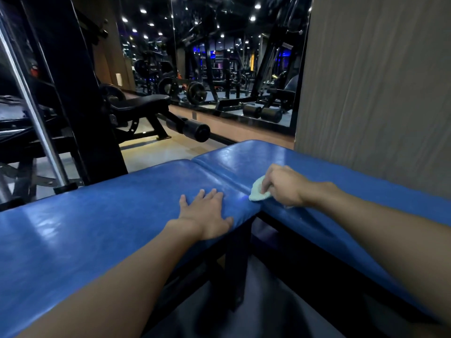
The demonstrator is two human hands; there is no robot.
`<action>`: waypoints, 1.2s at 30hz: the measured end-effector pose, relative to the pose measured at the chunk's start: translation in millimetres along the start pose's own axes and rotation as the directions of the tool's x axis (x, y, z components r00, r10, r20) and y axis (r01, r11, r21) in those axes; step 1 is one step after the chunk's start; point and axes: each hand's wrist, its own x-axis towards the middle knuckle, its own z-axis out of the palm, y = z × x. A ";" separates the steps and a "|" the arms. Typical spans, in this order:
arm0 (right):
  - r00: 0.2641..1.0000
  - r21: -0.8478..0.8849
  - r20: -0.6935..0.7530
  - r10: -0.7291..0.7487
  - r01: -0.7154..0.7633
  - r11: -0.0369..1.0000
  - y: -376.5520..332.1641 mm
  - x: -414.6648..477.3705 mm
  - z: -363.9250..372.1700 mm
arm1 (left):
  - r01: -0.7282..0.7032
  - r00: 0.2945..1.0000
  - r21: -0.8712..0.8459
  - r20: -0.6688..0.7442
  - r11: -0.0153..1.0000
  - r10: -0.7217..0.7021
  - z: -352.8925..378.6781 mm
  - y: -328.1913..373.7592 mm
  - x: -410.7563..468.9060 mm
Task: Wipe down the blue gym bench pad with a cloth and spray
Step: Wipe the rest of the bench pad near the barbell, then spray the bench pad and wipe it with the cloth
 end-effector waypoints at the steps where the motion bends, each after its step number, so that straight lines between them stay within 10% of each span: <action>1: 0.998 0.076 -0.057 -0.024 0.028 0.997 1.5 -2.8 -2.7 | -0.005 1.000 -0.005 -0.014 1.000 0.005 -2.9 1.2 1.9; 5: 0.980 0.335 -0.184 -0.073 0.133 0.933 0.0 5.0 -16.1 | -0.054 0.995 -0.369 -0.100 0.928 0.018 -23.7 -1.7 25.6; 8: 0.978 0.578 -0.201 -0.058 0.166 0.799 -2.1 33.0 -26.8 | -0.089 0.987 -0.865 -0.144 0.494 -0.075 -41.5 -8.0 60.6; 12: 0.998 0.843 -0.045 -0.032 0.055 0.534 -2.0 70.4 -43.6 | -0.059 0.997 -0.998 -0.060 0.033 -0.039 -67.8 -18.9 111.4; 19: 0.973 0.940 0.195 -0.122 -0.150 0.308 -9.2 81.5 -110.2 | 0.252 0.941 -0.965 0.263 0.076 0.213 -126.1 4.1 125.2; 25: 0.962 0.817 0.255 -0.102 -0.158 0.555 -5.4 41.2 -261.2 | 0.330 0.911 -0.938 0.347 0.108 0.225 -258.9 67.4 113.8; 36: 0.883 0.860 0.219 0.415 -0.376 0.344 -16.0 -121.4 -510.3 | 0.236 0.826 -0.961 0.277 0.146 0.491 -498.0 232.7 38.6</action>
